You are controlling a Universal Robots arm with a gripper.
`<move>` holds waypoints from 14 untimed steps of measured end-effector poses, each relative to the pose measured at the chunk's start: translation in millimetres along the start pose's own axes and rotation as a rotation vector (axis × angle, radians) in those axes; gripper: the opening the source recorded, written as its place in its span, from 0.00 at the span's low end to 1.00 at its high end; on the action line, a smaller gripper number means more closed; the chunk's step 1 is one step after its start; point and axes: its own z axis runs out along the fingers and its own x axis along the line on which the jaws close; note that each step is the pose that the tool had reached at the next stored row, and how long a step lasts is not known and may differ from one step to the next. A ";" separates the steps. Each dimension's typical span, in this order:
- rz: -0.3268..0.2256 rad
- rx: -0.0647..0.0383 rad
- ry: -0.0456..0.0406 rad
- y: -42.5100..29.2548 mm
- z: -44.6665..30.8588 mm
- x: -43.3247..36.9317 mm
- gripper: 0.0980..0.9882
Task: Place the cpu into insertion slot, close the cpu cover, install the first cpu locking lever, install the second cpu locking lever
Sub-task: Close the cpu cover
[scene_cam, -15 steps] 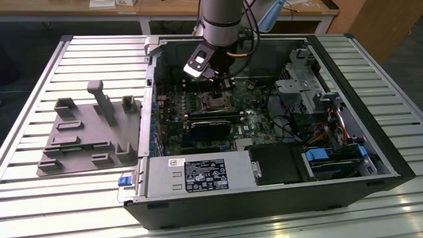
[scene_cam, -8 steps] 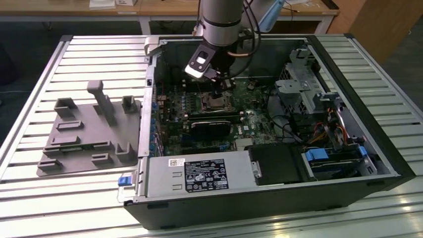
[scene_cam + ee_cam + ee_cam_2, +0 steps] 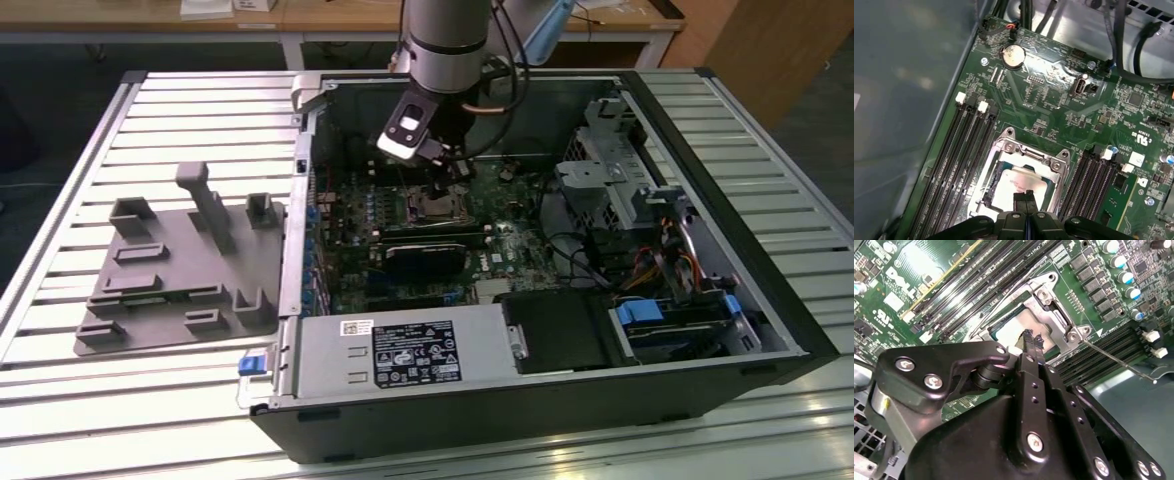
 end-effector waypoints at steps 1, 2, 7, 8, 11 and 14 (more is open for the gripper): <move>-0.009 0.000 -0.0002 0.0 0.0 0.0 0.01; -0.017 0.000 -0.0004 -0.1 0.0 0.0 0.01; -0.057 0.000 -0.0012 0.0 0.0 0.0 0.01; -0.065 0.000 -0.0015 0.0 0.0 0.0 0.01; -0.091 0.000 -0.0023 0.0 0.1 0.0 0.01; -0.117 0.001 -0.0041 0.0 0.1 0.0 0.01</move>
